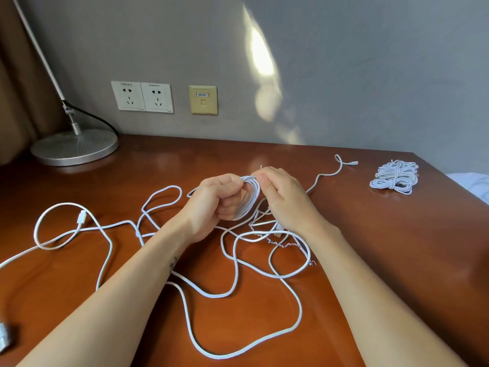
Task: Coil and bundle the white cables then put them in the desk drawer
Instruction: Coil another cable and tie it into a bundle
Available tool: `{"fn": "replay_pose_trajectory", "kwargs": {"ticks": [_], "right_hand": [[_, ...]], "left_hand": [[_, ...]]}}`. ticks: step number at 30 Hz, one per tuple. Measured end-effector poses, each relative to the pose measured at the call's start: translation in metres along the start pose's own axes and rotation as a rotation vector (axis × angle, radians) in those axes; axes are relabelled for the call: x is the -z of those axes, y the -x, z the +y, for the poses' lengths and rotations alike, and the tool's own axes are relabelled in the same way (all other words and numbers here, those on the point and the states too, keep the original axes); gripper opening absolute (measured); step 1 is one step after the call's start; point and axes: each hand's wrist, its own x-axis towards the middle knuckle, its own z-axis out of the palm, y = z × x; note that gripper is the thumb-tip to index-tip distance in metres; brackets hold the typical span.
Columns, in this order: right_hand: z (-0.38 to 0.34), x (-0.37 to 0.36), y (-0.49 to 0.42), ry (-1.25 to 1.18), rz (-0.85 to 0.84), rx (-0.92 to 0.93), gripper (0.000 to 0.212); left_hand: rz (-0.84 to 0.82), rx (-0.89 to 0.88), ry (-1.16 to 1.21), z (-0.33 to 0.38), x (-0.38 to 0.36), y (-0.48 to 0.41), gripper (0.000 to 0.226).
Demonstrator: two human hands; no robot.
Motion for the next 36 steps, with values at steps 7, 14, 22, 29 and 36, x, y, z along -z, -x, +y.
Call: {"fn": "replay_pose_trajectory", "kwargs": {"ticks": [7, 14, 22, 29, 36], "right_hand": [[0.0031, -0.004, -0.0013, -0.241, -0.01, -0.006, 0.024], [0.0041, -0.004, -0.0022, -0.18, -0.048, -0.057, 0.024], [0.0007, -0.0027, -0.0001, -0.213, -0.101, -0.049, 0.027], [0.0003, -0.0042, -0.0022, -0.175, -0.073, -0.038, 0.026], [-0.0002, -0.0058, -0.0017, -0.153, 0.027, -0.065, 0.024]], "left_hand": [[0.045, -0.029, 0.01, 0.0026, -0.0017, 0.0027, 0.029], [0.116, -0.035, -0.093, 0.0006, -0.0021, 0.0011, 0.03], [0.156, -0.059, -0.125, 0.0005, -0.0041, 0.0023, 0.031], [0.169, -0.059, -0.121, 0.0015, -0.0065, 0.0021, 0.031], [0.173, -0.022, -0.092, 0.0001, -0.0088, -0.0013, 0.023]]}}
